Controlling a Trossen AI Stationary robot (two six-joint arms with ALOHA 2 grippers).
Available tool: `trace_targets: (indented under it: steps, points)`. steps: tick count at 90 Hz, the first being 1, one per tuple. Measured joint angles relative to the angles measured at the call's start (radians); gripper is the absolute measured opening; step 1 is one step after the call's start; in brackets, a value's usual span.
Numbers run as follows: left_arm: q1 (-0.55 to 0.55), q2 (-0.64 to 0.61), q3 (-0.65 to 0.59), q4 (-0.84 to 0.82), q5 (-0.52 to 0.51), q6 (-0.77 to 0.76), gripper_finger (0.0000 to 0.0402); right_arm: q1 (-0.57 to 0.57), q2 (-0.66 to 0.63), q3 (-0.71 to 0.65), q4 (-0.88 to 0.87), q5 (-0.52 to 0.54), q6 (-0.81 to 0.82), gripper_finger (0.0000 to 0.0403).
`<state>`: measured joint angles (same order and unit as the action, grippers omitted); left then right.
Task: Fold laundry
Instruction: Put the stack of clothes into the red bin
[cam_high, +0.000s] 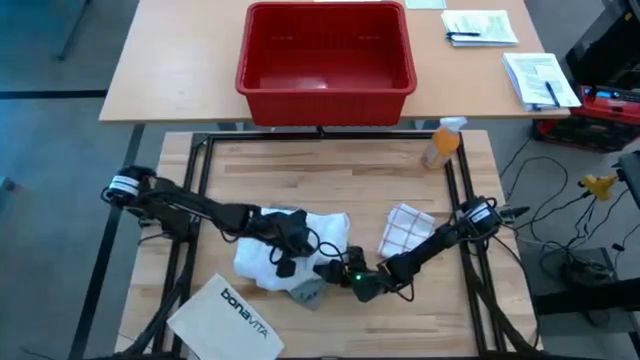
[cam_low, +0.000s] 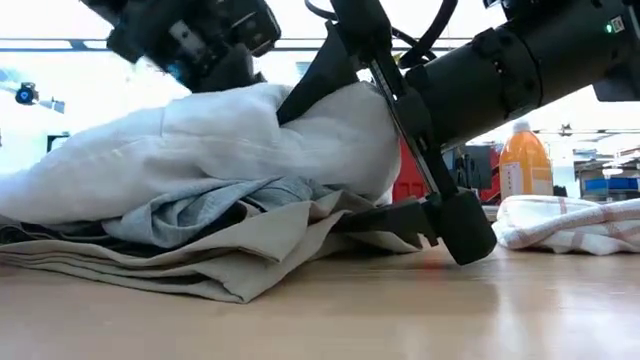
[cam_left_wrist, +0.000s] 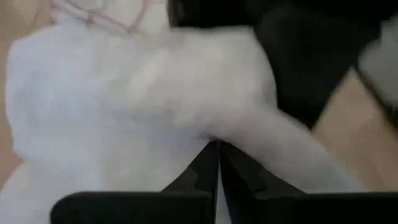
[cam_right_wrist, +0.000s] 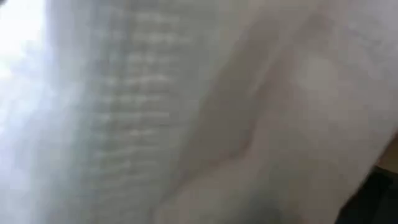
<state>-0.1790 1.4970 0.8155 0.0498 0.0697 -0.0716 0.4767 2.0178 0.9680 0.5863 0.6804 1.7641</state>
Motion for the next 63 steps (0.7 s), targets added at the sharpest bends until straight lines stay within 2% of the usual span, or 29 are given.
trace_targets:
  steps: [9, 22, 43, 63]
  points:
    - [0.008, -0.048, 0.032, -0.141, -0.001, 0.102, 0.0, 0.0, 0.0, 0.0, 0.003, 0.0, -0.001, 0.04]
    - [-0.004, -0.087, 0.036, -0.156, 0.006, 0.135, 0.0, 0.0, 0.0, 0.0, 0.003, -0.004, -0.007, 0.04]
    - [-0.058, -0.083, 0.033, -0.046, -0.035, 0.087, 0.0, 0.0, 0.0, 0.0, 0.003, -0.007, -0.009, 0.04]
    - [-0.085, -0.019, 0.022, 0.02, -0.038, 0.069, 0.0, 0.0, -0.001, 0.0, 0.003, -0.008, -0.011, 0.04]
